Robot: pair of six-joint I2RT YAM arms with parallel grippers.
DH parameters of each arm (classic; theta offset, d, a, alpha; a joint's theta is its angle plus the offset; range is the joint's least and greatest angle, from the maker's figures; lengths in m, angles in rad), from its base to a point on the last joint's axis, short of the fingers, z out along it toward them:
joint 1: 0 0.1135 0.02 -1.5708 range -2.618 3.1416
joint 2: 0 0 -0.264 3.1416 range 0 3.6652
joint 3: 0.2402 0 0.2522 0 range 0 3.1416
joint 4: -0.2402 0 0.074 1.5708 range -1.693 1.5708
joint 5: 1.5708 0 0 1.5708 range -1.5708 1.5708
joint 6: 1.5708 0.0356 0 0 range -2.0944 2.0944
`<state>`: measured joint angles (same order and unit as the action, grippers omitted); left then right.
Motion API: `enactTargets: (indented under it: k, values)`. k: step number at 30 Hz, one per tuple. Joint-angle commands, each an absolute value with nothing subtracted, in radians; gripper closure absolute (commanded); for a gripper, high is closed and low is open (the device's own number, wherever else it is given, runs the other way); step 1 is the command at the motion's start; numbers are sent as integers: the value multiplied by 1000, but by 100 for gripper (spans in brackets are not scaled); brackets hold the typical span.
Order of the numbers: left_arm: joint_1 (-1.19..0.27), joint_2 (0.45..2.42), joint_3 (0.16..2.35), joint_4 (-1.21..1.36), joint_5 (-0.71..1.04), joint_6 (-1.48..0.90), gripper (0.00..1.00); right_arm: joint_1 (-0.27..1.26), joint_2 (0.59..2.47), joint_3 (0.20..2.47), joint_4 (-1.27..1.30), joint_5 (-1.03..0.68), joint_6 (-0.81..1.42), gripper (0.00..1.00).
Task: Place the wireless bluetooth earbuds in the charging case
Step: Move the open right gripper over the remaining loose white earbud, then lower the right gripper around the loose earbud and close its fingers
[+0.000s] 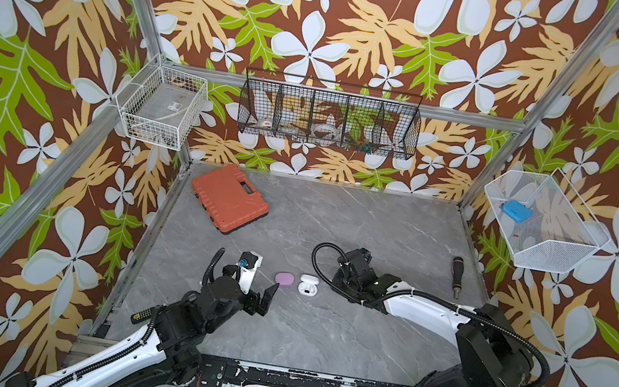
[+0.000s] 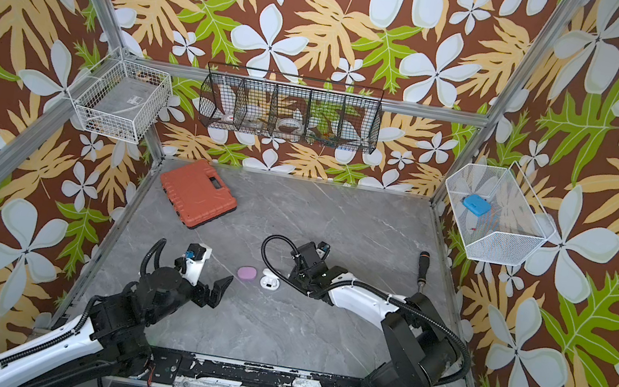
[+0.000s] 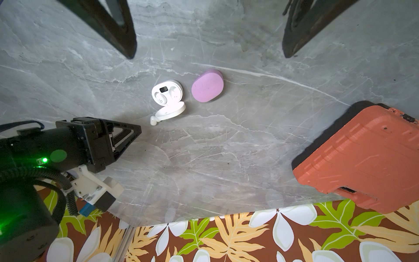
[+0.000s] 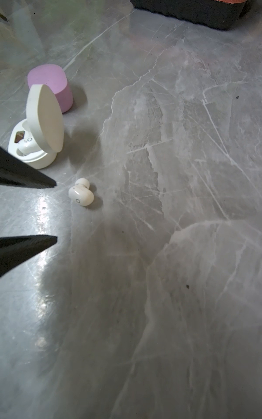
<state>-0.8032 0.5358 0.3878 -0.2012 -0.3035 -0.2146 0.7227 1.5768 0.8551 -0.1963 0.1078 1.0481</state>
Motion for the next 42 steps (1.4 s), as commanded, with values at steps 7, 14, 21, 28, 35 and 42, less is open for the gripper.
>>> enactTargets:
  k: [7, 14, 21, 28, 35, 42]
  values:
    - [-802, 536, 391, -175, -305, -217, 0, 722, 1608, 875, -193, 129, 1054, 69]
    - [-802, 534, 391, -175, -304, -217, 0, 722, 1651, 896, -180, 98, 1035, 70]
    - [-802, 535, 391, -175, -304, -218, 0, 723, 1661, 895, -144, 87, 1033, 69]
    - [-802, 535, 391, -175, -304, -217, 0, 722, 1689, 914, -147, 82, 1028, 69]
    - [-802, 536, 391, -175, -304, -217, 0, 723, 1706, 921, -144, 80, 1026, 70]
    - [-802, 534, 391, -174, -304, -216, 0, 722, 1722, 938, -149, 81, 1020, 72]
